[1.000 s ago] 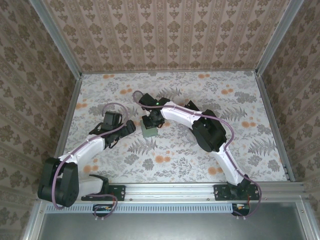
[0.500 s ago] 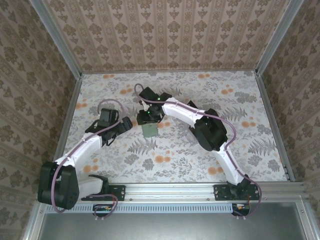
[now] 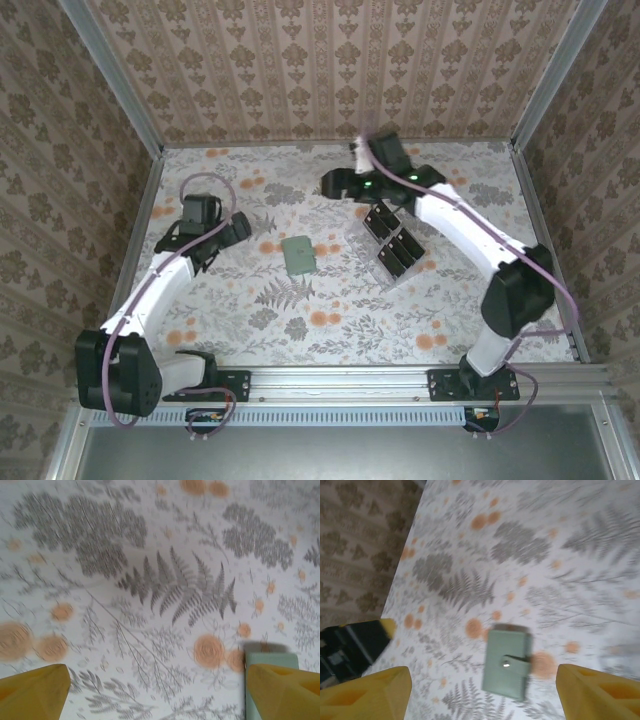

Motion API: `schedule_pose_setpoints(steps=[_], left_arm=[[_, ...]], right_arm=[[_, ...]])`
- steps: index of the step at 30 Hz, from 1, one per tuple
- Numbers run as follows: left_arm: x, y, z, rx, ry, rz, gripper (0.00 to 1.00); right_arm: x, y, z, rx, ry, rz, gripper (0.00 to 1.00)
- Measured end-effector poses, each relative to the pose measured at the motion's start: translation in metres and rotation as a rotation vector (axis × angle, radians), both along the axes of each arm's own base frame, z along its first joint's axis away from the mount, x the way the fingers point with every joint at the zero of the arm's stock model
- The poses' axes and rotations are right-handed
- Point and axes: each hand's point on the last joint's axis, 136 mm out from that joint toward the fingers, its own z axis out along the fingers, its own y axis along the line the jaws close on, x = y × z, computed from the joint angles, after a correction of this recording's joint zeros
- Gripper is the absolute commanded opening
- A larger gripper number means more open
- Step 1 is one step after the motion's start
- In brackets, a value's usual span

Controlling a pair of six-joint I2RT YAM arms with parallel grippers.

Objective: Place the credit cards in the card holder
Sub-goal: Reset both arms

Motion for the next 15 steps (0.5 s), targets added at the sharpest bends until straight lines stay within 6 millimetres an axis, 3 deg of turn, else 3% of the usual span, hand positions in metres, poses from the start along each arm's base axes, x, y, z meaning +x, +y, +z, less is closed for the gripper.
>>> schedule_pose_setpoints(steps=[3, 8, 11, 15], left_arm=[[0.012, 0.016, 0.016, 0.063, -0.066, 0.028, 1.00], [0.024, 0.038, 0.038, 0.216, -0.225, 0.055, 1.00], [0.023, 0.051, 0.048, 0.323, -0.298, 0.059, 1.00], [0.023, 0.067, 0.047, 0.431, -0.342, 0.062, 1.00]], right_arm=[[0.002, -0.054, -0.003, -0.037, -0.024, -0.105, 0.99], [-0.002, -0.132, -0.013, -0.142, -0.054, -0.300, 1.00], [-0.003, -0.167, -0.020, -0.197, -0.072, -0.401, 1.00], [-0.012, -0.212, -0.050, -0.288, -0.100, -0.528, 1.00]])
